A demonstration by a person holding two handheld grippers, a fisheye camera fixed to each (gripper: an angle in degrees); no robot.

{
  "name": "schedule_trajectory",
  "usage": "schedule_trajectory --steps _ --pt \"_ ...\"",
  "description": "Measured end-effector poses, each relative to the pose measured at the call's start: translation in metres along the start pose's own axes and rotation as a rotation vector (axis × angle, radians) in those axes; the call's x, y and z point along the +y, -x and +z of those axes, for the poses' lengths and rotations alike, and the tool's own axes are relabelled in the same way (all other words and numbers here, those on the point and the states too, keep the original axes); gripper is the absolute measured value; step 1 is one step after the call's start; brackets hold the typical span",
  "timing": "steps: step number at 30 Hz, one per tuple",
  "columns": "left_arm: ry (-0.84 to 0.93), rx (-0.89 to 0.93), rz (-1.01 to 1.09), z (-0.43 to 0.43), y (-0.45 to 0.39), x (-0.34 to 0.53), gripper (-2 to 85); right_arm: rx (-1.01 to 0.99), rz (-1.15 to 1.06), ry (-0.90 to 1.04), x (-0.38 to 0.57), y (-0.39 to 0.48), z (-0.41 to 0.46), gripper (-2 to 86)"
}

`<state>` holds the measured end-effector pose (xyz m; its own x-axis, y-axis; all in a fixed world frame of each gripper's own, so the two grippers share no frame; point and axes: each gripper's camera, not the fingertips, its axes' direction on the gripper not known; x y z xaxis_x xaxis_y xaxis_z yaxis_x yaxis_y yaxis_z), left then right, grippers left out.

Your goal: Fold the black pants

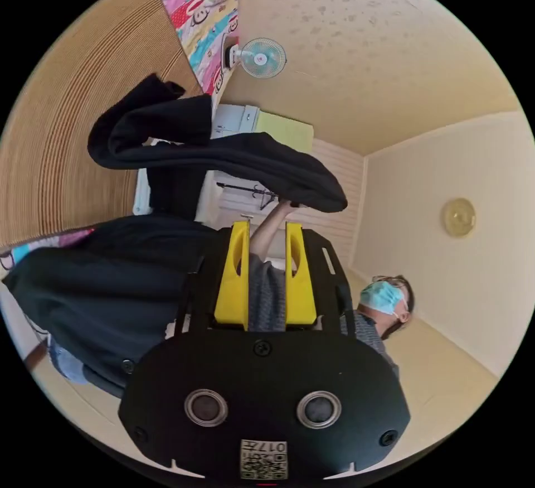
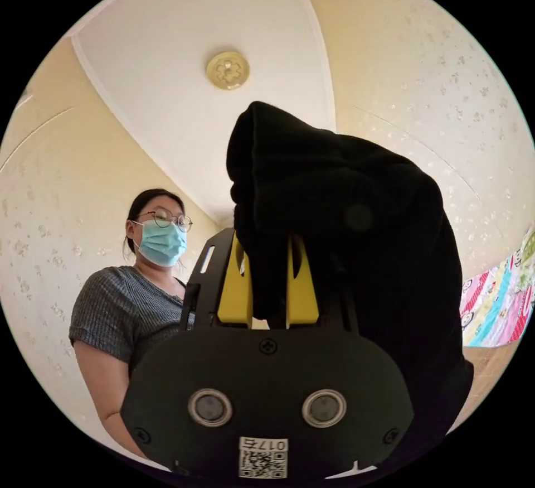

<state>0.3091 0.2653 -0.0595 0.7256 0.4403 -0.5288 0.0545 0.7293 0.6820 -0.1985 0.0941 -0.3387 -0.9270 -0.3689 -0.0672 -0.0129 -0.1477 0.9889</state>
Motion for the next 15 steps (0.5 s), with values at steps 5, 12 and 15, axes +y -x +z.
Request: schedule_trajectory --steps 5,12,15 --pt "0.085 -0.37 0.567 0.069 -0.14 -0.011 16.0 0.069 0.107 0.175 0.027 -0.033 0.053 11.1" --pt "0.082 -0.734 0.979 0.168 -0.219 0.01 19.9 -0.06 0.235 0.319 0.053 -0.065 0.11 11.6" --pt "0.102 -0.806 0.99 0.199 -0.22 0.018 14.6 0.026 0.278 0.326 0.062 -0.066 0.109 12.0"
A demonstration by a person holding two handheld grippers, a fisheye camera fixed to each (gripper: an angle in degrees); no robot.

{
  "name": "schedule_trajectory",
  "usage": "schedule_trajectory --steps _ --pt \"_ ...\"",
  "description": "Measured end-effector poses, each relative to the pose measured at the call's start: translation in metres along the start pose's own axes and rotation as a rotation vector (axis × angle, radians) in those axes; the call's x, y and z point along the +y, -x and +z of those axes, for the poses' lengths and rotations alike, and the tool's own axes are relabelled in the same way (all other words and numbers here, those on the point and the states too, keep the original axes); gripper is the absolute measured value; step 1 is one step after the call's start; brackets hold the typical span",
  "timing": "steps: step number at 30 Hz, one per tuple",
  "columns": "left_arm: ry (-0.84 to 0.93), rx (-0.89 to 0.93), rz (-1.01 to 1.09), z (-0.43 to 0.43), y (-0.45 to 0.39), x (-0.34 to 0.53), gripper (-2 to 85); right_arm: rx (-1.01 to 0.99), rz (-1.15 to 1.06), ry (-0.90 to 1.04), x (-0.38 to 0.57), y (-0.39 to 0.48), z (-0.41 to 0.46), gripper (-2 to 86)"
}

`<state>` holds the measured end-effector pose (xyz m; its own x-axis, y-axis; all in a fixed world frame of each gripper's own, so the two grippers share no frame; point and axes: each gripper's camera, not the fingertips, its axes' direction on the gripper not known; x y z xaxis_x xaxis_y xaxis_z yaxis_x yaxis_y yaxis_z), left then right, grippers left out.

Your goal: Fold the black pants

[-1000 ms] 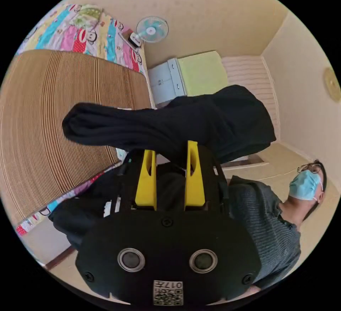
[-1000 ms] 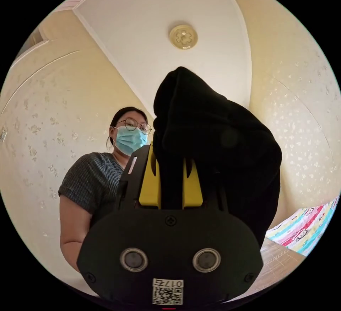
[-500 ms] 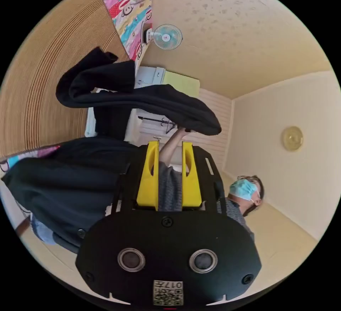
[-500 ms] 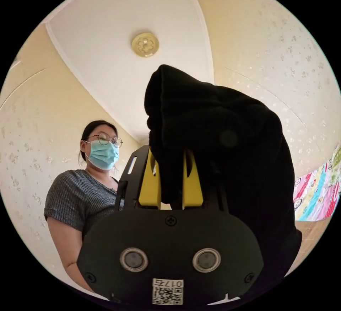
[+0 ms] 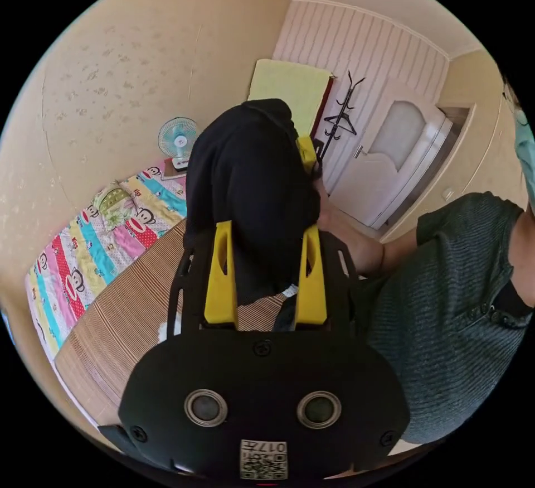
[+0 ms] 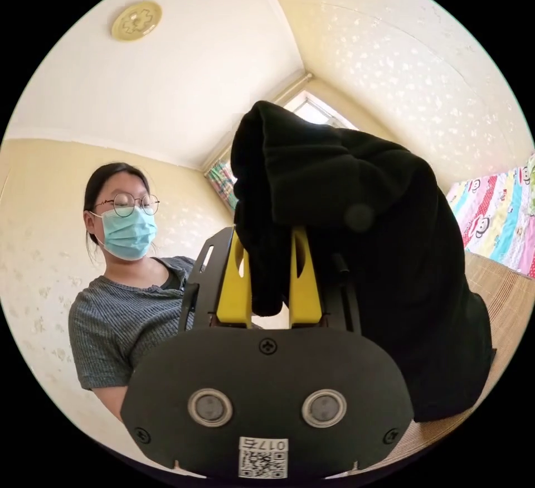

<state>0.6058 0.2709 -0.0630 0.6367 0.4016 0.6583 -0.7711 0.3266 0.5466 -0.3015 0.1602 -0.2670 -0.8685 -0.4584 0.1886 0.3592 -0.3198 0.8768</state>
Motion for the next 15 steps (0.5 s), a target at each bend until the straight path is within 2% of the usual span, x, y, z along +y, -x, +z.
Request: schedule_trajectory --steps 3,6,9,13,15 --pt "-0.077 0.037 -0.051 0.001 -0.005 0.012 11.3 0.063 0.01 0.012 0.017 -0.003 -0.009 11.8" --pt "-0.126 0.196 -0.156 0.006 0.006 0.029 9.7 0.108 0.065 -0.011 0.043 -0.008 -0.018 12.0" --pt "-0.189 0.277 -0.239 0.007 0.01 0.05 8.3 0.067 0.101 -0.063 0.077 -0.016 -0.027 14.1" --pt "-0.301 0.39 -0.401 0.002 0.026 0.085 2.7 0.17 0.162 -0.013 0.12 -0.031 -0.016 15.6" --pt "-0.309 0.413 -0.435 0.002 0.026 0.093 1.5 0.139 0.205 -0.019 0.135 -0.043 -0.009 16.1"
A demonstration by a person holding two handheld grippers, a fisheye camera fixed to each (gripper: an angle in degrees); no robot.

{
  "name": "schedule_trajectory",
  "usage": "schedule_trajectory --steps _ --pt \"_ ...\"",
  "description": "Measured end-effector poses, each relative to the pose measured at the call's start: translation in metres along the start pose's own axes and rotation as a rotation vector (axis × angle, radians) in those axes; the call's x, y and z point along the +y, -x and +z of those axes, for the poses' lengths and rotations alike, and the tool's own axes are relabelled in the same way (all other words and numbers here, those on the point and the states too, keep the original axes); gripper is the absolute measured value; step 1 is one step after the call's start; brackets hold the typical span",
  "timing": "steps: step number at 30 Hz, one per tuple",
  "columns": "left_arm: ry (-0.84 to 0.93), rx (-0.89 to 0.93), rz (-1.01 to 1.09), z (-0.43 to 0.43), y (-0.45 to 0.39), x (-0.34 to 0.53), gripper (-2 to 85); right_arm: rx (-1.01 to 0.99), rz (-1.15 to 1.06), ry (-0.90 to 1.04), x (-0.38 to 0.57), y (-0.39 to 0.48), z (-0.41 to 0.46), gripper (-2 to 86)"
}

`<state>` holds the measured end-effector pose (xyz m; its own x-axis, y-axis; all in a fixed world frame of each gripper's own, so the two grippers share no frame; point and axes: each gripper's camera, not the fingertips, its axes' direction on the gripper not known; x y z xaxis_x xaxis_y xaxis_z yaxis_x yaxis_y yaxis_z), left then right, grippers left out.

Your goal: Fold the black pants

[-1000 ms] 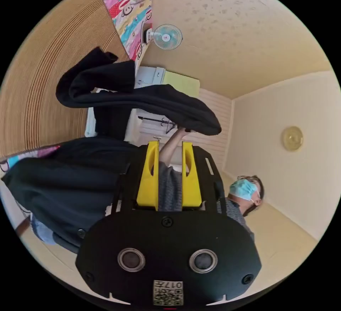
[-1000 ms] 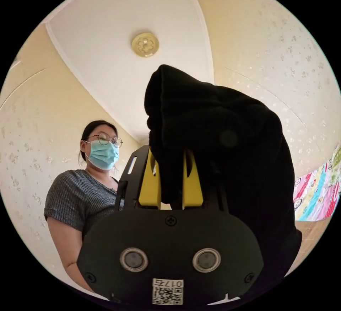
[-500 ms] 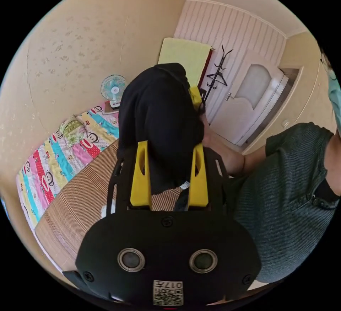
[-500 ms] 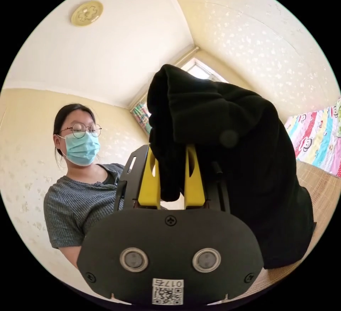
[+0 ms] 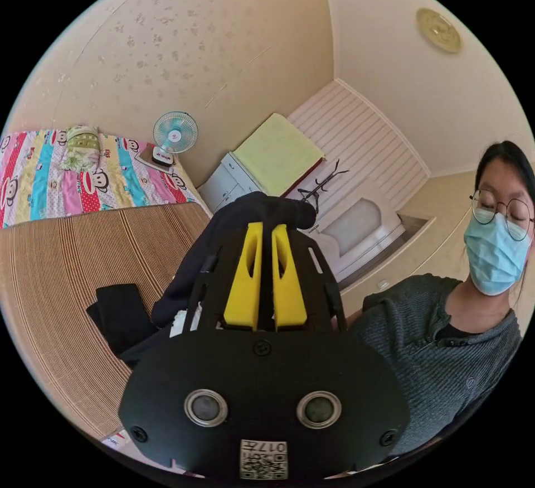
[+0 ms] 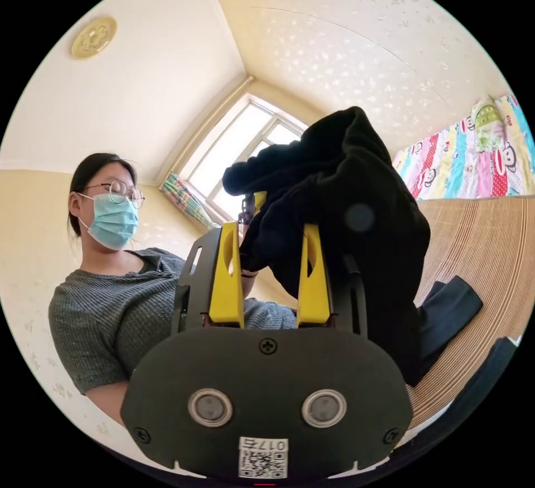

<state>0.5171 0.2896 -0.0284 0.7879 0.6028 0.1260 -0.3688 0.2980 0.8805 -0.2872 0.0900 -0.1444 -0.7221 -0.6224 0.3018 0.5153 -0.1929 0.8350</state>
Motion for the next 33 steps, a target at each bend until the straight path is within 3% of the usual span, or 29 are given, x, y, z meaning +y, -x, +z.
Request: schedule_trajectory --steps 6,10,14,18,26,33 --pt "-0.153 0.098 -0.067 -0.044 -0.006 0.013 0.3 -0.188 -0.004 -0.132 0.046 -0.022 -0.003 17.2" --pt "-0.261 0.12 0.012 -0.092 -0.036 0.013 0.5 -0.256 0.009 -0.23 0.077 -0.035 -0.014 15.6" --pt "-0.336 0.234 0.087 -0.134 -0.064 0.004 0.6 -0.12 -0.032 -0.219 0.089 -0.025 -0.014 16.5" --pt "-0.306 0.229 0.183 -0.157 -0.098 -0.003 0.6 -0.014 -0.166 -0.193 0.08 0.003 0.008 13.2" --pt "-0.389 0.028 0.246 -0.273 -0.138 0.018 0.2 0.128 -0.459 -0.281 0.029 0.104 0.037 8.3" --pt "-0.468 -0.053 0.358 -0.388 -0.177 0.034 0.2 0.349 -0.76 -0.245 -0.017 0.258 0.134 7.8"
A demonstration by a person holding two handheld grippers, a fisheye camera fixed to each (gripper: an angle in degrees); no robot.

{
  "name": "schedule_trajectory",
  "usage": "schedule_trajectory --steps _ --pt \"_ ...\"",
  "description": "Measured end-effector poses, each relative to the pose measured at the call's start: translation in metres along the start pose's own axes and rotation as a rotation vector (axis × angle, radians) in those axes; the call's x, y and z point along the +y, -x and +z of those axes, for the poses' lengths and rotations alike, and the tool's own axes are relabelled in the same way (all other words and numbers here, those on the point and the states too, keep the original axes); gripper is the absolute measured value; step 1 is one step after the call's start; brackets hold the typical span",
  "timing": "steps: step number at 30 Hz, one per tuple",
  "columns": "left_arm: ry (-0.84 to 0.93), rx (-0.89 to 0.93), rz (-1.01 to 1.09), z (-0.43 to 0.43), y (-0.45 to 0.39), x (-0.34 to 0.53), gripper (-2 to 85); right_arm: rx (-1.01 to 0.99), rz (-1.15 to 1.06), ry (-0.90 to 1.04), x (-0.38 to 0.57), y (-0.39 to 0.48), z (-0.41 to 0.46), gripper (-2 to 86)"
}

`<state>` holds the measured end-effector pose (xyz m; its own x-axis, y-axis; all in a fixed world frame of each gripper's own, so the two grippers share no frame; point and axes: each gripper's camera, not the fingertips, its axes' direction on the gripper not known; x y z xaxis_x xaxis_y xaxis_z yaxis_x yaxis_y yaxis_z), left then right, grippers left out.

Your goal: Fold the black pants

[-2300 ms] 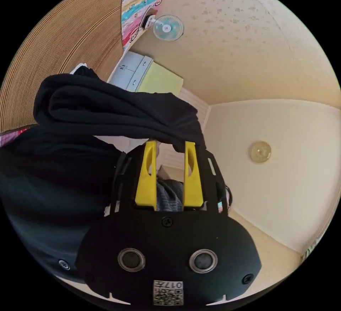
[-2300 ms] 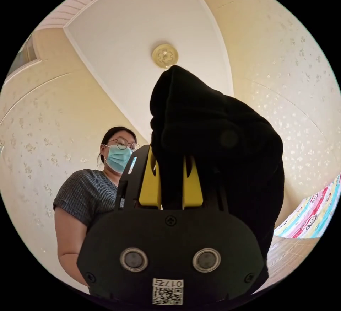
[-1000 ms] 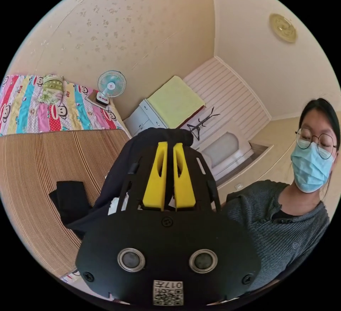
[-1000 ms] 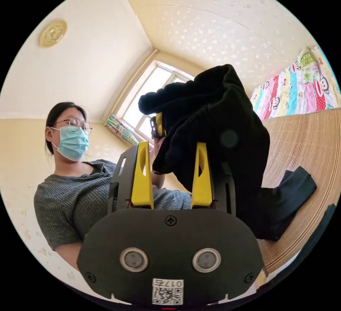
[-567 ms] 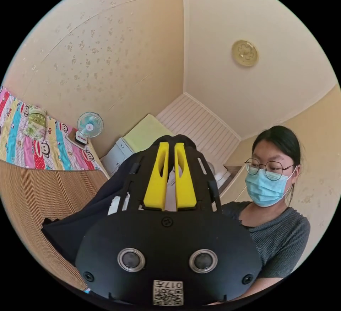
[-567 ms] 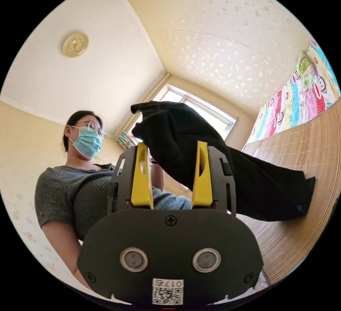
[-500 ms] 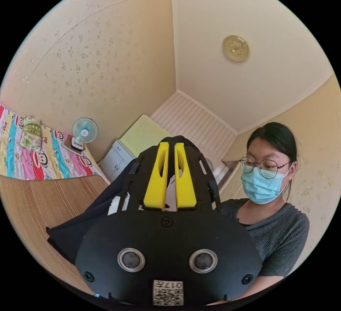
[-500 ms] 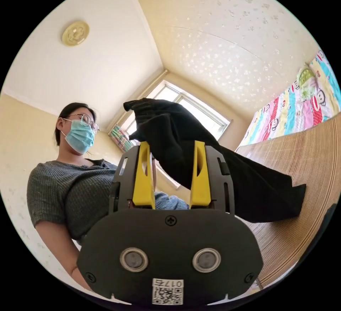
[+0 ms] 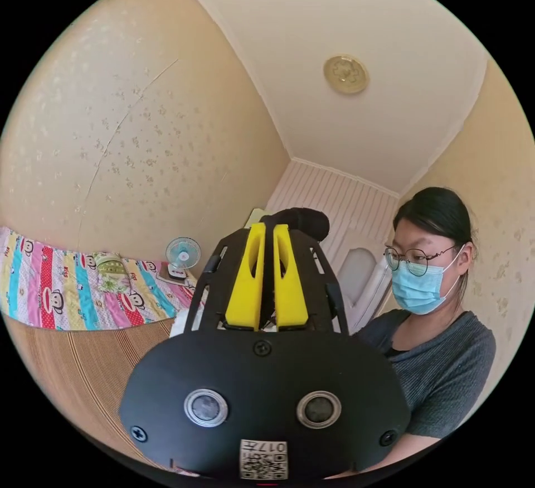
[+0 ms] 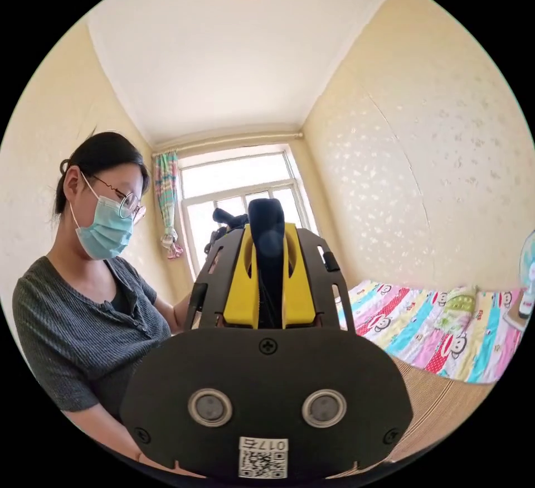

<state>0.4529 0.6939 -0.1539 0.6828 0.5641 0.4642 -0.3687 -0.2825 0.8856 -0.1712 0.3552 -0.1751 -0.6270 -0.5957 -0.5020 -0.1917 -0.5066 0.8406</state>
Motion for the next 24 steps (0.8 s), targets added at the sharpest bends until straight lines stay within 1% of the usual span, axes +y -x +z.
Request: schedule_trajectory --steps 2,5,7,8,10,13,14,16,18,20,21,23,24 --pt "-0.049 -0.044 0.015 -0.034 -0.009 -0.019 0.2 0.057 -0.07 -0.002 -0.019 0.037 0.019 7.8" --pt "-0.14 -0.103 0.046 -0.072 -0.023 -0.037 0.2 0.204 -0.152 -0.023 -0.036 0.097 0.045 7.7" --pt "-0.193 -0.129 0.064 -0.09 -0.031 -0.045 0.1 0.348 -0.251 -0.049 -0.04 0.147 0.064 7.6" --pt "-0.224 -0.153 0.08 -0.1 -0.035 -0.049 0.1 0.383 -0.278 -0.057 -0.039 0.158 0.068 7.6" --pt "-0.261 -0.192 0.126 -0.11 -0.041 -0.052 0.1 0.538 -0.343 -0.08 -0.034 0.196 0.084 7.6" --pt "-0.31 -0.202 0.208 -0.123 -0.046 -0.053 0.0 0.679 -0.36 -0.08 -0.023 0.222 0.098 7.6" --pt "-0.322 -0.207 0.238 -0.127 -0.047 -0.052 0.0 0.694 -0.359 -0.08 -0.02 0.224 0.099 7.5" --pt "-0.329 -0.225 0.254 -0.131 -0.041 -0.053 0.0 0.734 -0.353 -0.061 -0.008 0.219 0.103 7.5" --pt "-0.313 -0.223 0.222 -0.131 -0.024 -0.058 0.1 0.742 -0.32 -0.024 -0.002 0.2 0.106 7.5" --pt "-0.255 -0.22 0.136 -0.122 0.019 -0.067 0.2 0.738 -0.267 0.022 0.005 0.169 0.11 7.6" --pt "-0.24 -0.221 0.104 -0.118 0.033 -0.069 0.2 0.731 -0.226 0.059 0.01 0.141 0.113 7.6" --pt "-0.186 -0.235 -0.008 -0.096 0.097 -0.077 0.4 0.731 -0.152 0.118 0.02 0.084 0.122 7.5" --pt "-0.169 -0.246 -0.03 -0.088 0.115 -0.08 0.4 0.729 -0.117 0.171 0.026 0.036 0.132 7.5"
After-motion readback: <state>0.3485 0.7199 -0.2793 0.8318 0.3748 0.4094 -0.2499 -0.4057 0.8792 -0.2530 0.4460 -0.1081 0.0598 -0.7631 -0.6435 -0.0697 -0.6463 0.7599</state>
